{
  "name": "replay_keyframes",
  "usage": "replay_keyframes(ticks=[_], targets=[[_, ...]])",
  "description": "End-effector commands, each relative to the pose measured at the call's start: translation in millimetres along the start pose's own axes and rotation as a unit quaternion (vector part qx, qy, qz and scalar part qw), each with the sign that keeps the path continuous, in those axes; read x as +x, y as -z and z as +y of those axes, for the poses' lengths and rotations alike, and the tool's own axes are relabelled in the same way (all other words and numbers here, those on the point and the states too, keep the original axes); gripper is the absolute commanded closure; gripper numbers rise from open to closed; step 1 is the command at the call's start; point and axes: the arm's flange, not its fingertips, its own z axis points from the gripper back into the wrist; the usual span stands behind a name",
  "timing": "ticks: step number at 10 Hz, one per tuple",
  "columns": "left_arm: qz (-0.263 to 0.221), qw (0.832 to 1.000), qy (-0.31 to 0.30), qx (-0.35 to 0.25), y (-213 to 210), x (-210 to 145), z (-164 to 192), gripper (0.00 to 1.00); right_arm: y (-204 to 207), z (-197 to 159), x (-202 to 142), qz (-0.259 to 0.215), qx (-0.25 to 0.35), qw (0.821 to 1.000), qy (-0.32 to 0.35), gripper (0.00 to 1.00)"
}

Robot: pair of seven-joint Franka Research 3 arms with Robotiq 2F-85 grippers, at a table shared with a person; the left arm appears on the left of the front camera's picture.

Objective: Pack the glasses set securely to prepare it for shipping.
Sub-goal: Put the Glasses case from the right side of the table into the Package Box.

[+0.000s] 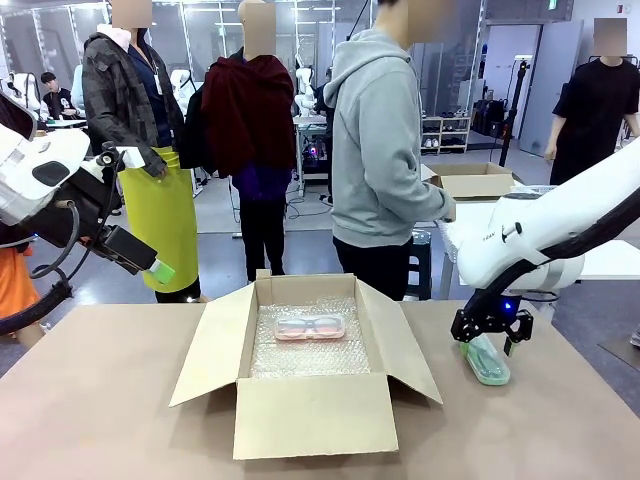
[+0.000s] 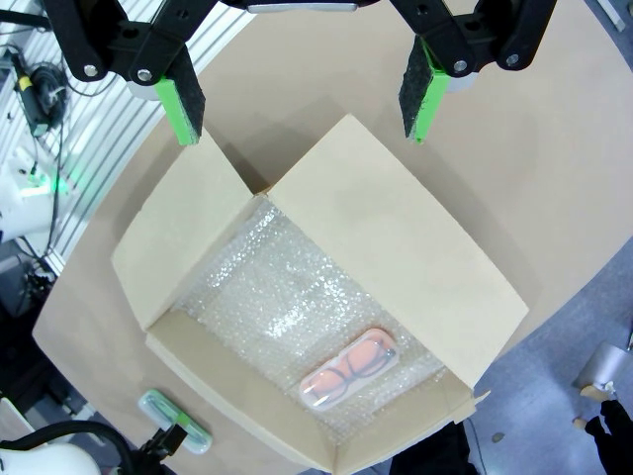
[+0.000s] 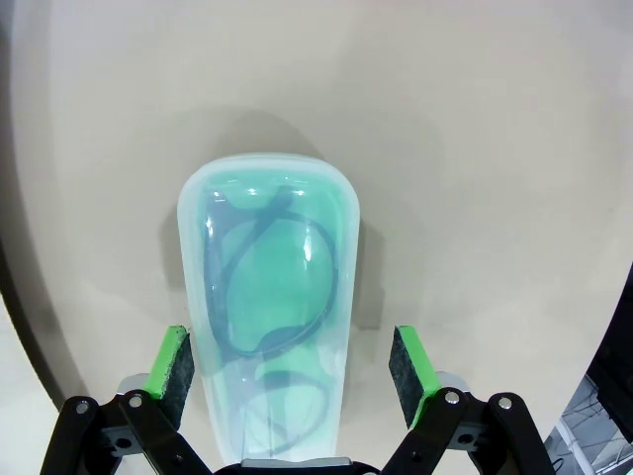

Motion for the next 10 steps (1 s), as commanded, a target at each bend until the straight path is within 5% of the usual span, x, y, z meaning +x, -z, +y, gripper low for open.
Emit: replay_keyframes(ticks=[1,5,10], targets=[[-0.007,1.000,0.006,-0.008,-1,-1,2,0.00,6,8,3,-0.001,-0.019,1.000,0.014,0.00],[-0.007,1.000,0.006,-0.008,-1,-1,2,0.00,9,9,3,0.001,-0.014,1.000,0.014,0.23],[-0.007,1.000,0.006,-0.008,-1,-1,2,0.00,-2,9,4,-0.001,-0.021,1.000,0.012,0.78]])
